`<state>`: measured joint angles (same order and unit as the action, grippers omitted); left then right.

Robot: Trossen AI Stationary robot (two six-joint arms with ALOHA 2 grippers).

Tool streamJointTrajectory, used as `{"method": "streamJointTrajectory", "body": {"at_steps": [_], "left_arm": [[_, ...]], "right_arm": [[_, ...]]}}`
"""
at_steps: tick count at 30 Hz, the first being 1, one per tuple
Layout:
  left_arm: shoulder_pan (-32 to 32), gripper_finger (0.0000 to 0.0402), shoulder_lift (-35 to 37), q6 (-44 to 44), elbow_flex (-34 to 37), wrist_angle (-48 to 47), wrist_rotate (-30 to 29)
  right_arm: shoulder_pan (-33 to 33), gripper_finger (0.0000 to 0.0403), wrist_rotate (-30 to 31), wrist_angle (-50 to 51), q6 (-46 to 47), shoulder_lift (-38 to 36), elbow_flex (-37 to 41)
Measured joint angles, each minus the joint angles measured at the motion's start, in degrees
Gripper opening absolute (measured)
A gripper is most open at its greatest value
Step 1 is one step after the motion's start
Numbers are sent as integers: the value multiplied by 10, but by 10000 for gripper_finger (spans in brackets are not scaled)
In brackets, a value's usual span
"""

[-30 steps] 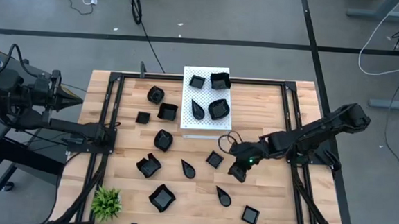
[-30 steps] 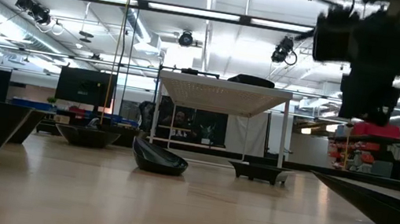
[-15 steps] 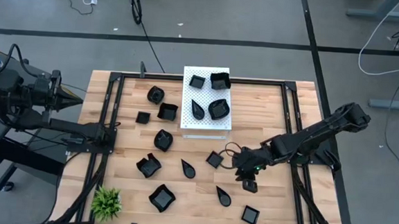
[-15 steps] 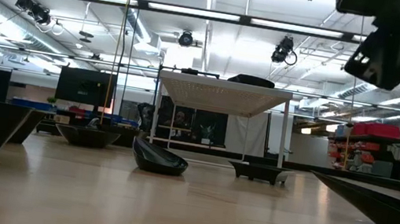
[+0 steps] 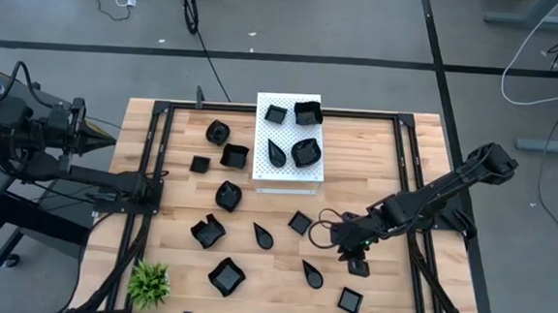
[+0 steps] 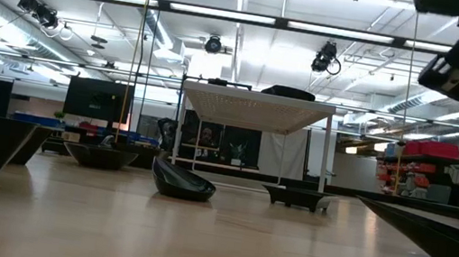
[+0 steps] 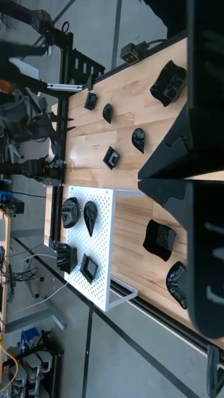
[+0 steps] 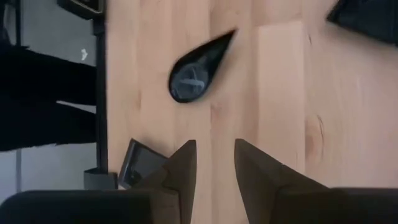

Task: Pick & Place Mini shaped plates
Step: Stack the square plate on top of the square plate on the shelf

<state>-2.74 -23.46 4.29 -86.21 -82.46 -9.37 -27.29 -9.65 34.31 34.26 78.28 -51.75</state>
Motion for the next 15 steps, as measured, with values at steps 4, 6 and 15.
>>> {"method": "streamJointTrajectory", "body": {"at_steps": [4,6,15], "left_arm": [[0,3,0,0,0,0,0],[0,3,0,0,0,0,0],[0,3,0,0,0,0,0]], "right_arm": [[-2,112,-4,-3,31,0,22],[-9,112,-4,-2,45,1,32],[-68,126,-9,-40,110,76,37]]}}
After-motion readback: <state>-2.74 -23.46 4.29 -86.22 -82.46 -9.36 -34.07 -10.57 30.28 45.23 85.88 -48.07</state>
